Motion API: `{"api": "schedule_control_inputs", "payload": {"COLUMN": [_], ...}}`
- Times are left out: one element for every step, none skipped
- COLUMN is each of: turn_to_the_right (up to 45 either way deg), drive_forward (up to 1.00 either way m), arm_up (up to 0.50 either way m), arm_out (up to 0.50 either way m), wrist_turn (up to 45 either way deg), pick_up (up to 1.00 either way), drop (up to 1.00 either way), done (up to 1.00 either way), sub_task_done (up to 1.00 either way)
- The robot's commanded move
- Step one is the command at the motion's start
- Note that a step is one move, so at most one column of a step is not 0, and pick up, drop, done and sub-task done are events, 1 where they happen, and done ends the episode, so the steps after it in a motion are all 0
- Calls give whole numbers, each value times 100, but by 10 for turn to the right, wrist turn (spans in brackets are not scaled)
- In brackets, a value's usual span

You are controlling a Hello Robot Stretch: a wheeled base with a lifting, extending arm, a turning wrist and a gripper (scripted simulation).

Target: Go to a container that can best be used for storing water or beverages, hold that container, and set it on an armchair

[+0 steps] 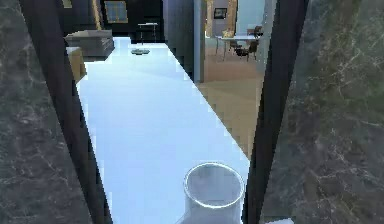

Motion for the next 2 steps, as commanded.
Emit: {"api": "schedule_control_inputs", "payload": {"turn_to_the_right": [0, 60], "drive_forward": [100, 0], "arm_up": [0, 0], "arm_out": [0, 0], "wrist_turn": [0, 0], "pick_up": [0, 0], "drop": [0, 0], "done": [0, 0], "sub_task_done": [0, 0]}}
